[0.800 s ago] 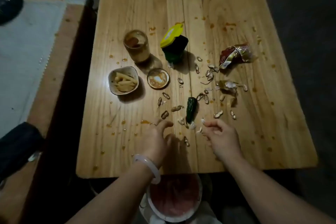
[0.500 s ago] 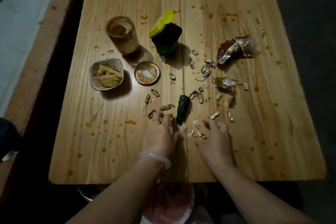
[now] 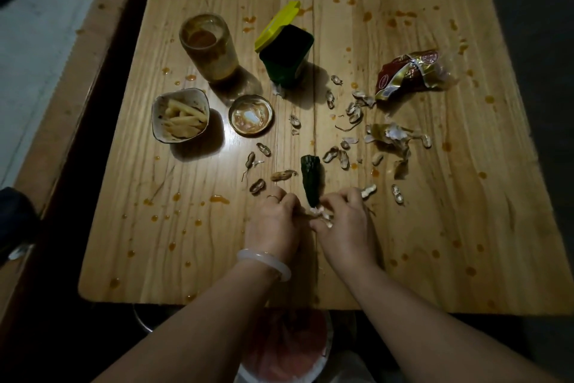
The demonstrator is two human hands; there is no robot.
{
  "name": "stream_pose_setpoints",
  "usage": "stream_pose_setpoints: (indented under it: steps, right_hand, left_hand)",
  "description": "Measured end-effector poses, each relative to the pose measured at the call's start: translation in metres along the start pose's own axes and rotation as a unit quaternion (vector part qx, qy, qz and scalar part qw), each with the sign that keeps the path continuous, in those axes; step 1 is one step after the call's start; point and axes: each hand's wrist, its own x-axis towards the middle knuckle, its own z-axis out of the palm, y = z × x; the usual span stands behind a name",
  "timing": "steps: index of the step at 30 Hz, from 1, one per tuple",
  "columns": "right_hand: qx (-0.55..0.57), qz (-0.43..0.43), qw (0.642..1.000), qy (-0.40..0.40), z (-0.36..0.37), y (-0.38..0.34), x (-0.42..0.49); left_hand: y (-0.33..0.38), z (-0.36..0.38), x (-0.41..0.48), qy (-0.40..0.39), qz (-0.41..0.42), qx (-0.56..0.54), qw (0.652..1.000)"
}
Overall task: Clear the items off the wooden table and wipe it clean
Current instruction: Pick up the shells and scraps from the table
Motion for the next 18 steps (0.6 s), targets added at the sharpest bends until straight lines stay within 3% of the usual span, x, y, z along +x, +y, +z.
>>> stream_pose_setpoints:
  steps: [11,18]
  right_hand:
    - [0.002,-0.065,0.998,-0.004,0.003,0.004,-0.016]
    - [-0.021,-0.059,0.998,-0.026,0.001,0.007,-0.025]
  left_hand:
    - [-0.018,-0.013,-0.024,-0.061,0.035,0.004,0.998]
    - [-0.022,-0.002,-0.039,-0.055,0.14,0.097,0.984]
